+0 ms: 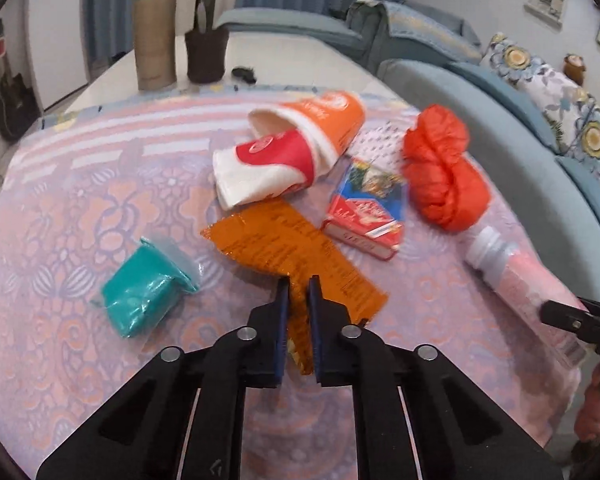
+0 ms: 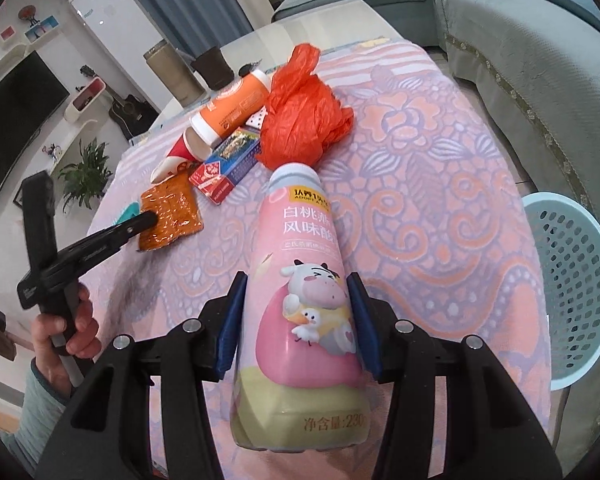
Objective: Collect trash
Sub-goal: 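Grasp the orange snack wrapper with left tool while right tool grasps the pink yogurt bottle, then carry both items to the wastebasket and open both tools to drop them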
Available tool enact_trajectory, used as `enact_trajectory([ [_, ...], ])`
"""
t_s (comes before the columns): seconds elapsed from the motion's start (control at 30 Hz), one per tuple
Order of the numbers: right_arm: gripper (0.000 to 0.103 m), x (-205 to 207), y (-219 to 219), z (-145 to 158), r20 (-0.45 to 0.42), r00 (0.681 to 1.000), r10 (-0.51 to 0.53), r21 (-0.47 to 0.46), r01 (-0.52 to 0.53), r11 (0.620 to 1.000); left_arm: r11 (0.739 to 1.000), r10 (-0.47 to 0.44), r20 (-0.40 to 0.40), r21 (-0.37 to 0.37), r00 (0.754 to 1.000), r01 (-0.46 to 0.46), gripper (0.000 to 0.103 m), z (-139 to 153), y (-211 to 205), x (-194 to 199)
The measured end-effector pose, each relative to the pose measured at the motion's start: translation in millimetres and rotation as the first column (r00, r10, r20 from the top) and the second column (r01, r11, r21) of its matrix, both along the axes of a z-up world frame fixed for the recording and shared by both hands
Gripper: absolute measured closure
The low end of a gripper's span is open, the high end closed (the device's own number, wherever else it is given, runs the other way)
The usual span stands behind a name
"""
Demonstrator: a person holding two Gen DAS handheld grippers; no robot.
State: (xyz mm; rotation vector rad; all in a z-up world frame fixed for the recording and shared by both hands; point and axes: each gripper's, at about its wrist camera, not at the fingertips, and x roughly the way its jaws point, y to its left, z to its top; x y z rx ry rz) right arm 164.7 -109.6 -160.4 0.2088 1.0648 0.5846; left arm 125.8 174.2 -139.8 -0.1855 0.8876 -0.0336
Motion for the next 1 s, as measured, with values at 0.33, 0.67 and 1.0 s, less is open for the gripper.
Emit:
enact_trajectory([
  [0.33,0.057,-14.7,-24.8,28.4,0.076,0.995,-0.060,-0.002,0.060,0.998,0.994,-0.060,0.156,-0.077,0.986,0.073,0.097,58.7,-22.9,-32.1],
  [0.67,0.057,-23.1,-83.5,73.2,0.166,0.964,-0.208,0.076,0.198,0.977,0.980,-0.156,0.248,-0.080,0.956,0.181,0.098,115.5,-92.8,-35.4],
  [1.0,0.057,-19.4,-182.2,94.9,0.233,0.886,-0.401,0.070,0.396,0.916,0.929,-0.339,0.336,-0.026,0.879,0.369,0.098,174.0,-205.9,-22.1],
])
